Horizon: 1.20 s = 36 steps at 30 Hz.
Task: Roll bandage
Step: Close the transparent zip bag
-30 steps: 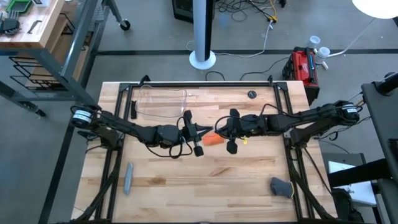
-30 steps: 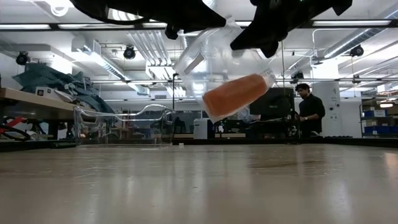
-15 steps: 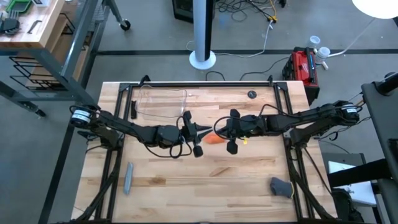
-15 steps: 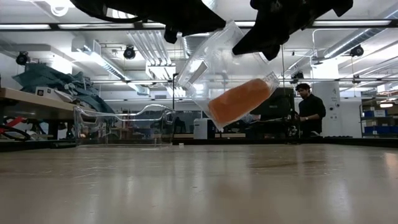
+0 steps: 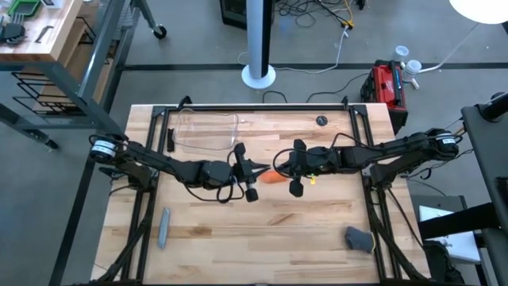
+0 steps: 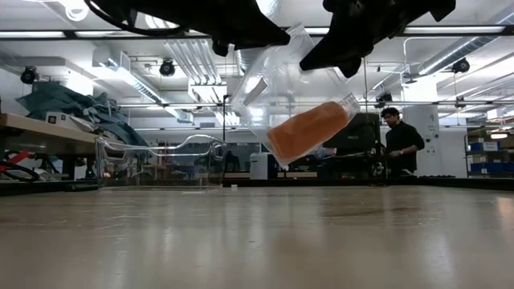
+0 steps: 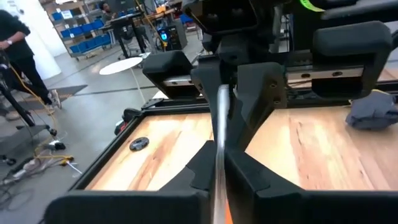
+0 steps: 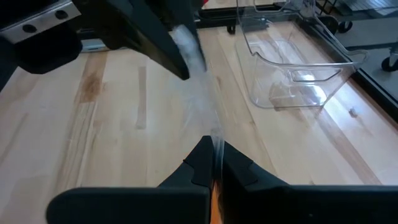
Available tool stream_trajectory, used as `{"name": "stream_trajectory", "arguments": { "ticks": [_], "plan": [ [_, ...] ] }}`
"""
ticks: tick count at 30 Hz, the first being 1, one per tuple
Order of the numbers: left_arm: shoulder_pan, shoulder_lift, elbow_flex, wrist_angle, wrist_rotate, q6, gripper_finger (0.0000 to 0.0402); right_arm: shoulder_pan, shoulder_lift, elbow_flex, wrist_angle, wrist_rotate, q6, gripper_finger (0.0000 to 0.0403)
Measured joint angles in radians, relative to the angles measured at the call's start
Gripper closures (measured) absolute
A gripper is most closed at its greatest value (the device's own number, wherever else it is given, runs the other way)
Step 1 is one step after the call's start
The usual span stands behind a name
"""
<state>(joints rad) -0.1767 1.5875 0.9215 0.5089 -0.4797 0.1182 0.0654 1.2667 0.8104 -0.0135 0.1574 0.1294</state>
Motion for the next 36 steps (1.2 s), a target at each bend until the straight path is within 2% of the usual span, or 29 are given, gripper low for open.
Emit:
{"name": "stream_trajectory", "arguments": {
  "ticks": [2, 8, 16, 20, 25, 31, 33, 36],
  "plan": [
    [-0.004, 0.000, 0.000, 0.001, 0.000, 0.011, 0.0395, 0.000, 0.000, 0.000, 0.001, 0.000, -0.001, 0.0403],
    [-0.003, 0.000, 0.000, -0.002, 0.000, -0.037, 0.0398, 0.000, 0.000, 0.000, 0.001, 0.000, -0.001, 0.0403],
    [-0.003, 0.000, 0.000, -0.013, 0.001, -0.029, 0.0374, 0.000, 0.000, 0.000, -0.005, 0.000, 0.000, 0.0403],
    [-0.004, 0.000, 0.000, -0.015, -0.002, -0.011, 0.0396, 0.000, 0.000, 0.000, -0.006, 0.000, 0.000, 0.0403],
    [-0.004, 0.000, 0.000, -0.023, -0.004, -0.056, 0.0374, 0.000, 0.000, 0.000, -0.006, 0.000, 0.000, 0.0403],
    [-0.005, 0.000, 0.000, -0.123, -0.005, -0.110, 0.0355, 0.000, 0.000, 0.001, -0.006, 0.000, 0.000, 0.0403],
    [-0.006, 0.000, 0.000, -0.138, -0.003, -0.112, 0.0360, 0.000, 0.000, 0.001, -0.006, 0.000, 0.000, 0.0403],
    [-0.005, 0.000, 0.000, -0.140, 0.069, -0.102, 0.0392, 0.000, 0.000, 0.001, -0.006, 0.000, 0.000, 0.0403]
  ]
}}
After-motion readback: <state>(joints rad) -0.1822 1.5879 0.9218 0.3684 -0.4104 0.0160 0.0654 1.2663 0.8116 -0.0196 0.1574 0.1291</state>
